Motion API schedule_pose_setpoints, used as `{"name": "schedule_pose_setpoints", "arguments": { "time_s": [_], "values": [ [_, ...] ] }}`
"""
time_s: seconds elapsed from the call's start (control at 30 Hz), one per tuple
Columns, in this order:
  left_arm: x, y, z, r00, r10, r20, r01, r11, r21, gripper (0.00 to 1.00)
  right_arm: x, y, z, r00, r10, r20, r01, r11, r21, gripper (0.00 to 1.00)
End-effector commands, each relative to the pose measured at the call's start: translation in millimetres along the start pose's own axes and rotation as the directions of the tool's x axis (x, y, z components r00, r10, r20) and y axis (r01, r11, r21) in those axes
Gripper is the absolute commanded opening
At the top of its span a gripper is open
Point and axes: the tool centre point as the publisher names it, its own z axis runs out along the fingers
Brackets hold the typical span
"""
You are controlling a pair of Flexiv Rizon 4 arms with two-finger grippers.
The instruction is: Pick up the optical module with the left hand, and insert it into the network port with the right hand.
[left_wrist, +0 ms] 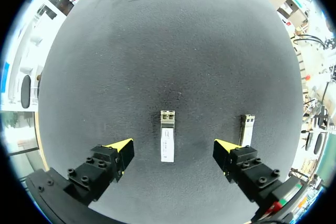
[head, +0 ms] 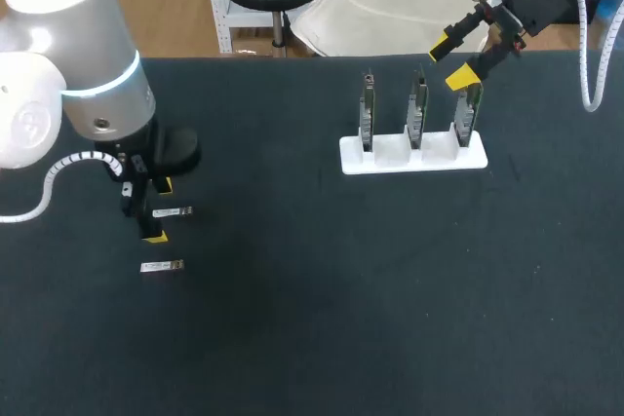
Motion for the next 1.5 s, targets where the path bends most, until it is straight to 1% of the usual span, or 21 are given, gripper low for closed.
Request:
{"name": "schedule_pose_setpoints", "arguments": {
  "time_s": [0.03,0.23,0.57,0.97,1.0,1.03,1.07,1.1,1.5],
  "values": [
    [-0.4,0.9,2,1.000,-0.003,-0.007,0.003,1.000,0.003,1.00,0,3,1,1.000,-0.001,0.000,0.001,1.000,0.008,1.00],
    [-1.2,-1.4,1,1.000,-0.003,-0.018,0.003,1.000,0.007,1.00,0,3,1,1.000,-0.001,0.000,0.001,1.000,0.008,1.00],
    [-0.6,-3.3,11,1.000,-0.007,-0.023,0.007,1.000,0.021,1.00,0,3,1,1.000,-0.001,0.000,0.001,1.000,0.008,1.00],
    [-0.3,-4.3,14,1.000,-0.007,-0.031,0.008,1.000,0.025,1.00,0,3,1,1.000,-0.001,0.000,0.001,1.000,0.008,1.00],
    [-0.4,-4.3,14,1.000,-0.005,-0.031,0.006,1.000,0.024,0.51,0,3,1,1.000,-0.001,0.000,0.001,1.000,0.008,1.00],
    [-0.5,-4.2,14,1.000,-0.005,-0.031,0.005,1.000,0.022,0.22,0,3,1,1.000,-0.001,0.000,0.001,1.000,0.008,1.00],
    [-0.6,-4.1,14,1.000,-0.004,-0.031,0.004,1.000,0.021,0.01,0,3,1,1.000,-0.001,0.000,0.001,1.000,0.008,1.00],
    [-0.8,-3.9,14,1.000,-0.003,-0.030,0.004,1.000,0.020,0.00,0,3,1,1.000,-0.001,0.000,0.001,1.000,0.008,1.00],
    [-5.4,-1.7,13,1.000,-0.004,-0.023,0.004,1.000,0.013,0.00,0,3,1,1.000,-0.001,0.000,0.001,1.000,0.008,1.00]
  ]
}}
